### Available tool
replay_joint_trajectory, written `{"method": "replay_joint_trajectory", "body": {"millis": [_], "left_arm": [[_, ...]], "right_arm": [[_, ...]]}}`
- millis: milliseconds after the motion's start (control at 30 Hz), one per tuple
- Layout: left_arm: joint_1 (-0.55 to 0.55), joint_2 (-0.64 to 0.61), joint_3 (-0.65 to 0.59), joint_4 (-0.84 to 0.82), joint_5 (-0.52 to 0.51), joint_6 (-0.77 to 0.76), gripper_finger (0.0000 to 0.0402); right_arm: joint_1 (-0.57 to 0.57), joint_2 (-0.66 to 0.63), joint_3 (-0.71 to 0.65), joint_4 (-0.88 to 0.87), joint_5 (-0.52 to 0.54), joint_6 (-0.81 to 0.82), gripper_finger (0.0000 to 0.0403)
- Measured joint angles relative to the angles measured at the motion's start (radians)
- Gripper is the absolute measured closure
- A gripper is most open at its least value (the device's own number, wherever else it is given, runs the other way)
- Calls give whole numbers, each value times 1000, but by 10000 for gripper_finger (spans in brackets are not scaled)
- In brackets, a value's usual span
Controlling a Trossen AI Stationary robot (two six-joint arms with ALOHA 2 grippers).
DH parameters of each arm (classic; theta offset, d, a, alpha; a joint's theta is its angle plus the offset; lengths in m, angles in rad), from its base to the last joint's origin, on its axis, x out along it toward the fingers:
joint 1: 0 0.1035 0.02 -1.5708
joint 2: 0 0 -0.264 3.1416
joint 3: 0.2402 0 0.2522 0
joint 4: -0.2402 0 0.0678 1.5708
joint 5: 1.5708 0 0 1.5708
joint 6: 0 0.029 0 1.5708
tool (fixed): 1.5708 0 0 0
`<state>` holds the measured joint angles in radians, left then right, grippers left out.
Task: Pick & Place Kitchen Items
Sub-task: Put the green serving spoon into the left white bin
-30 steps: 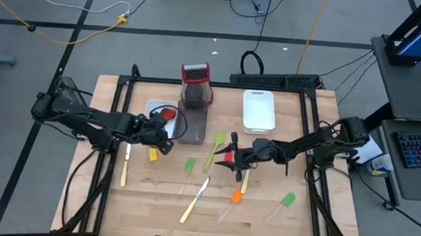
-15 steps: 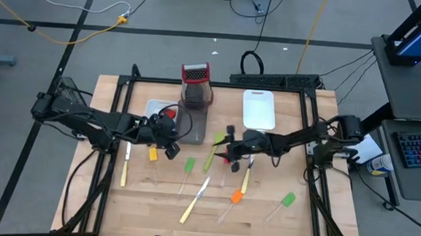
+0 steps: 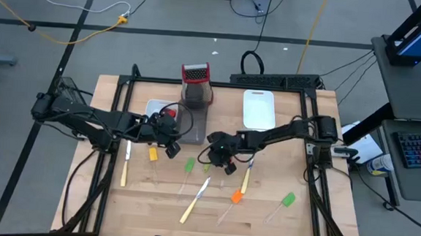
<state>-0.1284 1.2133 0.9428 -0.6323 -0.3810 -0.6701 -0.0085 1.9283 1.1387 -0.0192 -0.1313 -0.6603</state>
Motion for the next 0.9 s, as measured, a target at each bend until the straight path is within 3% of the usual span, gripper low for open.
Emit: {"method": "replay_joint_trajectory", "body": {"millis": [300, 400, 900], "left_arm": [[0, 0, 0, 3, 2, 3, 309], [0, 0, 0, 3, 6, 3, 309], [0, 0, 0, 5, 15, 11, 309]], "right_arm": [[-44, 12, 0, -12, -23, -24, 246], [-68, 14, 0, -21, -86, -25, 250], [-53, 10, 1, -72, -189, -122, 359]]}}
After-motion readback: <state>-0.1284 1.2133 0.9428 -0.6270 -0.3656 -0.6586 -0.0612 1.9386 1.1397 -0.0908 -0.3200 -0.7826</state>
